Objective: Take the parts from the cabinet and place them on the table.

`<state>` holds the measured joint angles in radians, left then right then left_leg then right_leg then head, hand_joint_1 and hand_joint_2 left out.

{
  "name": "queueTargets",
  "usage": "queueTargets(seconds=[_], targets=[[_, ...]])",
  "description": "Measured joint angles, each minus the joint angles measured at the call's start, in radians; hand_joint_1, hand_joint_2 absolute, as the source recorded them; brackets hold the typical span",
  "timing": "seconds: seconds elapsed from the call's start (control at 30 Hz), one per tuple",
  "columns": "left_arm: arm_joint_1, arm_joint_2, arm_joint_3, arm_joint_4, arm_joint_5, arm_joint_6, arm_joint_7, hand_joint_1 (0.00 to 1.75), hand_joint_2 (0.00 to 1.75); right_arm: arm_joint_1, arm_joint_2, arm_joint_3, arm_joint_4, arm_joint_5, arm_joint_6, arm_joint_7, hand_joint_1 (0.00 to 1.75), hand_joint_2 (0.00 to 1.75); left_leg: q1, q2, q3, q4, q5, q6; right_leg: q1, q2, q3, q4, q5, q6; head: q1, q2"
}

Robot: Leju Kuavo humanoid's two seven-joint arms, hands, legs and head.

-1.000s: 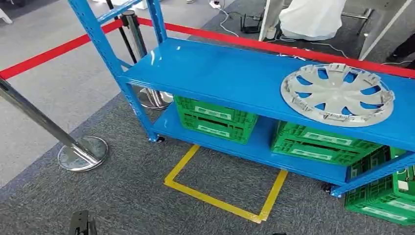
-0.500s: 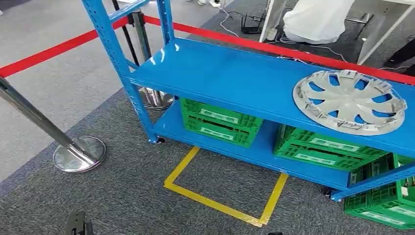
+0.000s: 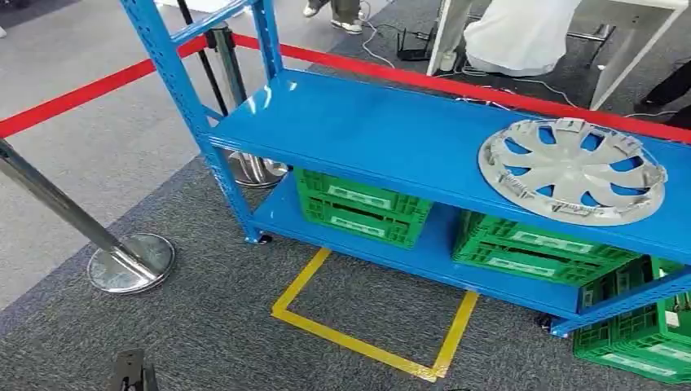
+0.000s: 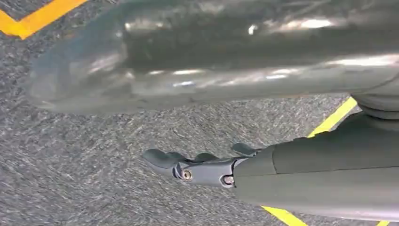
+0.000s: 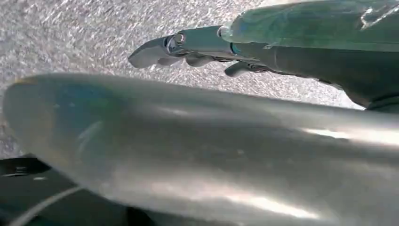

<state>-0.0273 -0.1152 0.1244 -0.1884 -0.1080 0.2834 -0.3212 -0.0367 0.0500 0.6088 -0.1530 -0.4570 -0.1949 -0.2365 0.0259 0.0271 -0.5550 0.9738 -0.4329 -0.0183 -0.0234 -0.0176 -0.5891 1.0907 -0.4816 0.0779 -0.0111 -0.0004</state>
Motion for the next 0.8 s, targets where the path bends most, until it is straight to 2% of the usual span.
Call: queueTargets(seconds=[0.03, 0.07, 0.1, 0.13, 0.2, 0.23, 0.27, 0.3, 0.33, 0.37, 0.4, 0.43, 0.47, 0.5, 0.53, 0.57, 0.6, 0.63, 0.7, 0.73, 0.77, 0.8], targets=[[0.000, 0.000, 0.000, 0.000, 0.000, -0.005, 0.003, 0.00, 0.00, -0.002, 0.000, -0.001, 0.000, -0.002, 0.000, 0.000, 0.00, 0.00, -0.002, 0.005, 0.004, 0.006, -0.005, -0.011, -0.002, -0.032, 0.033, -0.073, 0.021, 0.004, 0.001, 0.000], [0.000, 0.008, 0.000, 0.000, 0.000, -0.010, 0.008, 0.00, 0.00, -0.005, 0.006, -0.002, -0.001, -0.003, 0.001, 0.000, 0.00, 0.00, -0.007, 0.006, 0.006, 0.009, -0.011, -0.020, 0.001, -0.025, 0.029, -0.070, 0.018, -0.009, 0.003, 0.000], [-0.001, 0.006, 0.000, 0.000, 0.000, -0.011, 0.009, 0.00, 0.00, -0.008, 0.004, -0.002, -0.001, -0.004, 0.001, 0.000, 0.00, 0.00, -0.007, 0.008, 0.008, 0.008, -0.010, -0.026, 0.002, -0.009, 0.030, -0.065, 0.017, -0.025, -0.001, 0.000], [0.000, 0.006, 0.000, 0.000, 0.000, -0.012, 0.011, 0.00, 0.00, -0.009, 0.004, -0.003, -0.001, -0.007, 0.001, 0.000, 0.00, 0.00, -0.007, 0.011, 0.009, 0.005, -0.007, -0.030, 0.004, -0.008, 0.020, -0.063, 0.016, -0.030, -0.001, 0.000], [0.000, 0.005, 0.000, 0.000, 0.000, -0.016, 0.014, 0.00, 0.00, -0.009, 0.004, -0.006, -0.001, -0.010, 0.002, 0.000, 0.00, 0.00, -0.002, 0.026, 0.012, 0.000, -0.008, -0.043, 0.006, 0.010, 0.019, -0.061, 0.020, -0.049, 0.002, 0.000], [-0.001, 0.004, 0.000, 0.000, 0.000, -0.018, 0.015, 0.00, 0.00, -0.007, 0.005, -0.008, -0.001, -0.010, 0.002, 0.001, 0.00, 0.00, 0.001, 0.017, 0.010, 0.009, -0.020, -0.047, 0.003, 0.018, 0.020, -0.063, 0.023, -0.055, 0.000, 0.000], [-0.001, 0.003, 0.000, 0.000, 0.000, -0.019, 0.015, 0.00, 0.00, -0.008, 0.004, -0.008, -0.001, -0.010, 0.002, 0.000, 0.00, 0.00, 0.000, 0.004, -0.007, 0.045, -0.051, -0.048, 0.003, 0.025, 0.019, -0.063, 0.025, -0.061, -0.001, 0.000], [-0.001, 0.003, 0.000, 0.000, 0.000, -0.019, 0.016, 0.00, 0.00, -0.010, 0.005, -0.009, -0.001, -0.011, 0.002, 0.000, 0.00, 0.00, -0.001, -0.005, -0.039, 0.117, -0.092, -0.048, 0.003, 0.031, 0.017, -0.063, 0.027, -0.065, -0.003, 0.000], [0.000, 0.003, 0.000, 0.000, 0.000, -0.019, 0.017, 0.00, 0.00, -0.011, 0.005, -0.009, -0.001, -0.011, 0.002, 0.000, 0.00, 0.00, -0.001, -0.013, -0.086, 0.215, -0.136, -0.048, 0.005, 0.040, 0.015, -0.063, 0.028, -0.067, -0.005, 0.000], [0.001, 0.004, 0.000, 0.000, 0.000, -0.019, 0.018, 0.00, 0.00, -0.010, 0.004, -0.010, -0.001, -0.011, 0.002, 0.000, 0.00, 0.00, -0.002, -0.016, -0.127, 0.294, -0.162, -0.047, 0.007, 0.050, 0.015, -0.063, 0.027, -0.067, -0.005, 0.000], [0.003, 0.004, 0.000, 0.000, 0.000, -0.019, 0.018, 0.00, 0.00, -0.008, 0.004, -0.010, -0.001, -0.011, 0.002, 0.000, 0.00, 0.00, -0.002, -0.017, -0.150, 0.329, -0.162, -0.044, 0.008, 0.061, 0.015, -0.063, 0.027, -0.068, -0.005, 0.000], [0.004, 0.004, 0.000, 0.000, 0.000, -0.019, 0.018, 0.00, 0.00, -0.007, 0.004, -0.010, -0.001, -0.011, 0.002, 0.000, 0.00, 0.00, -0.003, -0.018, -0.147, 0.317, -0.139, -0.041, 0.009, 0.071, 0.016, -0.063, 0.027, -0.068, -0.004, 0.000], [0.003, 0.004, 0.000, 0.000, 0.000, -0.019, 0.020, 0.00, 0.00, -0.007, 0.004, -0.010, 0.000, -0.011, 0.002, 0.000, 0.00, 0.00, -0.004, -0.021, -0.128, 0.268, -0.097, -0.036, 0.009, 0.084, 0.017, -0.063, 0.027, -0.068, -0.005, 0.000], [0.003, 0.004, 0.000, 0.000, 0.000, -0.019, 0.021, 0.00, 0.00, -0.008, 0.004, -0.010, -0.001, -0.011, 0.002, 0.000, 0.00, 0.00, -0.004, -0.031, -0.093, 0.191, -0.048, -0.031, 0.009, 0.097, 0.018, -0.063, 0.027, -0.067, -0.005, 0.000], [0.003, 0.004, 0.000, 0.000, 0.000, -0.020, 0.021, 0.00, 0.00, -0.010, 0.005, -0.010, -0.001, -0.011, 0.002, 0.000, 0.00, 0.00, -0.003, -0.064, -0.050, 0.097, -0.004, -0.025, 0.008, 0.109, 0.019, -0.063, 0.027, -0.064, -0.005, 0.000], [0.004, 0.005, 0.000, 0.001, 0.000, -0.020, 0.021, 0.00, 0.00, -0.012, 0.005, -0.010, -0.001, -0.011, 0.002, 0.000, 0.00, 0.00, -0.002, -0.118, -0.028, 0.043, 0.003, -0.019, 0.011, 0.118, 0.015, -0.060, 0.025, -0.058, -0.005, 0.000], [0.003, 0.004, 0.000, 0.001, 0.000, -0.021, 0.021, 0.00, 0.00, -0.014, 0.005, -0.010, -0.001, -0.011, 0.002, 0.000, 0.00, 0.00, 0.005, -0.112, -0.017, 0.018, -0.012, -0.026, 0.013, 0.132, 0.007, -0.055, 0.023, -0.051, -0.003, 0.000], [0.002, 0.004, 0.000, 0.001, 0.000, -0.022, 0.023, 0.00, 0.00, -0.012, 0.005, -0.011, -0.001, -0.011, 0.001, 0.000, 0.00, 0.00, 0.000, -0.108, -0.019, 0.022, -0.012, -0.025, 0.009, 0.138, 0.004, -0.060, 0.026, -0.044, -0.002, 0.000], [0.001, 0.003, 0.000, 0.001, 0.000, -0.022, 0.024, 0.00, 0.00, -0.005, 0.004, -0.011, -0.001, -0.011, 0.001, 0.000, 0.00, 0.00, -0.003, -0.093, -0.015, 0.019, -0.012, -0.013, 0.003, 0.157, 0.000, -0.072, 0.030, -0.027, -0.002, 0.000], [-0.001, 0.000, 0.000, 0.001, 0.000, -0.022, 0.024, 0.00, 0.00, -0.003, 0.004, -0.011, -0.001, -0.011, 0.001, 0.000, 0.00, 0.00, 0.002, -0.077, -0.013, 0.012, -0.007, -0.005, 0.003, 0.132, 0.000, -0.063, 0.027, -0.025, -0.003, 0.000], [-0.001, 0.002, 0.000, 0.001, 0.000, -0.022, 0.024, 0.00, 0.00, -0.003, 0.004, -0.011, 0.000, -0.012, 0.001, 0.000, 0.00, 0.00, 0.000, -0.067, -0.011, 0.012, -0.008, 0.002, 0.009, 0.068, -0.016, -0.028, 0.001, -0.022, 0.005, 0.000], [0.001, 0.004, 0.000, 0.001, 0.000, -0.022, 0.024, 0.00, 0.00, -0.006, 0.004, -0.011, -0.001, -0.012, 0.001, 0.000, 0.00, 0.00, -0.002, -0.053, -0.010, 0.012, -0.010, 0.006, 0.009, 0.041, -0.050, 0.040, -0.042, -0.019, 0.011, 0.000]])
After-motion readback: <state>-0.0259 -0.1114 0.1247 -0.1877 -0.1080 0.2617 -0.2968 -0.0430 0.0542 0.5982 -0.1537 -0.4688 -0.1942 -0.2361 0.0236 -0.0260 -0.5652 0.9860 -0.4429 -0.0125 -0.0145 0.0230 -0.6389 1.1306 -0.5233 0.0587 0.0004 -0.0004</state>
